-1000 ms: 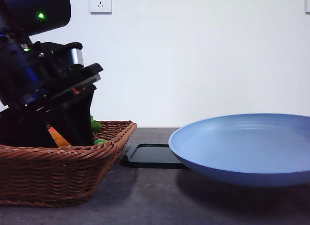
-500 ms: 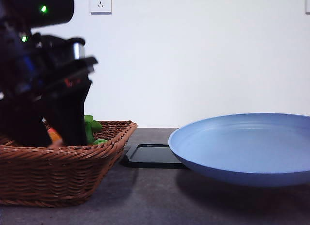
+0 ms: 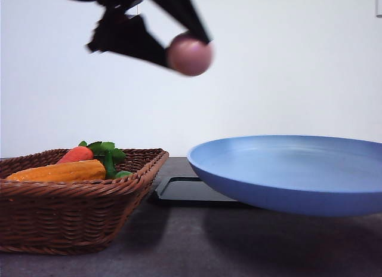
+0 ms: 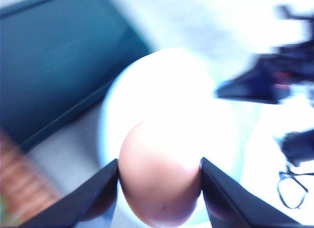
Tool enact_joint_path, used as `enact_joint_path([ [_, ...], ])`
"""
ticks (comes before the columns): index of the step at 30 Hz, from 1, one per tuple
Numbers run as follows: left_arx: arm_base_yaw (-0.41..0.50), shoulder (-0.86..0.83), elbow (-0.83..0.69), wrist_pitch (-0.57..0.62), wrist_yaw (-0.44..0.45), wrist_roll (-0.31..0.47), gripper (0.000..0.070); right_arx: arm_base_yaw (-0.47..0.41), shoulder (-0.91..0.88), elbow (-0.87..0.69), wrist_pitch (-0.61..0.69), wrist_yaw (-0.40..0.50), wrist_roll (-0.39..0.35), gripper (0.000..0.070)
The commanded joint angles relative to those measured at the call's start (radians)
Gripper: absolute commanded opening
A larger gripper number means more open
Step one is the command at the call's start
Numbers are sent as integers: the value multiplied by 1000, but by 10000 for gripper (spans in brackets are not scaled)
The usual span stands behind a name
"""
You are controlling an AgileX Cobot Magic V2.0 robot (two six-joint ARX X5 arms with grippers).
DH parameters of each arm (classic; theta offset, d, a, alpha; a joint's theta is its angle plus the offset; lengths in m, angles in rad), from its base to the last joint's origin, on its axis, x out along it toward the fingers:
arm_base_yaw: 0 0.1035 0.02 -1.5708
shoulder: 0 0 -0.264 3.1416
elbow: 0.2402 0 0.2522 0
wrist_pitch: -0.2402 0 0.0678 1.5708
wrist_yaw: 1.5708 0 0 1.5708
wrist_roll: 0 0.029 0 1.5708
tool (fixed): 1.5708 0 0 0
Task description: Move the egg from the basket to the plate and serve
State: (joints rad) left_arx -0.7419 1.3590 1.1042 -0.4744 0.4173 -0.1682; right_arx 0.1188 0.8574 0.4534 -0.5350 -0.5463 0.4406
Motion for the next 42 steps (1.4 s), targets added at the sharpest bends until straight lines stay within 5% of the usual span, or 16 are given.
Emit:
enact_joint_path([
  [1,-43,32,12,37,-5,62,254,5,3,3,10,-15,-15,0],
  [8,-186,148,12,71,-166,190,254,5,3,3,9,-21,-16,0],
  [14,-238,247,12,137,-263,210,254,5,3,3,7,-30,-23,0],
  [35,-247,289,12,157,-266,209,261,5,4,3,-9,-32,-30,0],
  [42,-247,291,12,155,-267,209,325,5,3,3,-17,-34,-31,0],
])
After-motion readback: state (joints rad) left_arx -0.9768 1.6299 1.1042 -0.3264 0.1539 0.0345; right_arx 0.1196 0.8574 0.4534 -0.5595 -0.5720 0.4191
